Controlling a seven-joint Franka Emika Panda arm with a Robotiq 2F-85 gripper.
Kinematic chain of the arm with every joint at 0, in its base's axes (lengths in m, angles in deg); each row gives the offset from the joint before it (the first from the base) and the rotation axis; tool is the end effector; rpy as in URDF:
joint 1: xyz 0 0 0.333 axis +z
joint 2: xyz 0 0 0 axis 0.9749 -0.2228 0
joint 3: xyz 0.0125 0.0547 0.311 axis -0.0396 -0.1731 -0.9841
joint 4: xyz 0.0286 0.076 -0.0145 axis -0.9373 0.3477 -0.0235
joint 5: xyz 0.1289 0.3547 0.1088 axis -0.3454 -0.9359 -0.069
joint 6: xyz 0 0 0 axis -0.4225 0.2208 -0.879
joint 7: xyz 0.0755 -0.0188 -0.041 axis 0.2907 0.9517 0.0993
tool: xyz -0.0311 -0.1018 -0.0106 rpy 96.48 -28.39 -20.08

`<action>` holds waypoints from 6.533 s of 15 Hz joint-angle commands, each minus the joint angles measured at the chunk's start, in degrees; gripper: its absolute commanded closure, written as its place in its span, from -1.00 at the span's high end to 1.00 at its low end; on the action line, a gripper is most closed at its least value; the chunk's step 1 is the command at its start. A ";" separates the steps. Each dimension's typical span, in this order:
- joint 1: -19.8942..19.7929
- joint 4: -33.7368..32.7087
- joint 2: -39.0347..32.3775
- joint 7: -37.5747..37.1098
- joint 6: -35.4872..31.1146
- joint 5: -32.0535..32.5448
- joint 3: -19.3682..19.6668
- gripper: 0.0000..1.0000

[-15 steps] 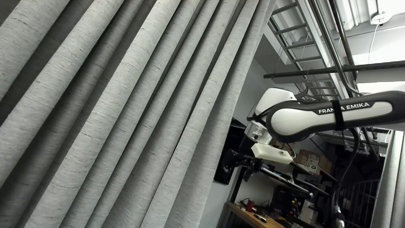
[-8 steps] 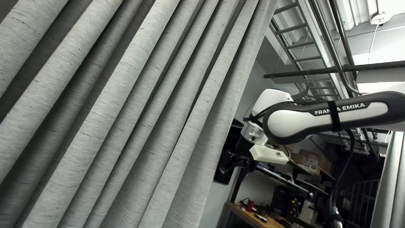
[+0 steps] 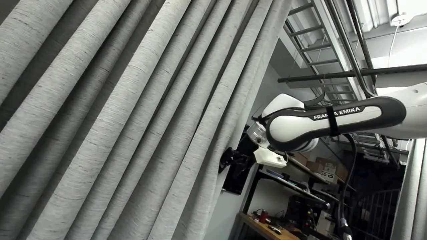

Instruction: Open the curtain and close it

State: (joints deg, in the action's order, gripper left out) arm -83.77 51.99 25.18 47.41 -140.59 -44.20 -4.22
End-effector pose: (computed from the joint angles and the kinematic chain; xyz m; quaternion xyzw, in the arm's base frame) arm 0.5069 -0.0893 0.5398 0.9552 -0.0725 0.2671 0.1050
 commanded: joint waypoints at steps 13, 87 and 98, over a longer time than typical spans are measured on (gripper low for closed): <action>-0.73 -10.72 -1.47 3.74 -22.92 -0.05 1.76 1.00; -33.06 -44.21 -37.90 16.93 -31.24 -9.81 32.91 -1.00; -31.32 -50.55 -38.20 17.56 -33.65 -9.49 31.75 -0.98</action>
State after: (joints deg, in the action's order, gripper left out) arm -115.09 1.42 -13.03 64.97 -174.23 -53.69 27.53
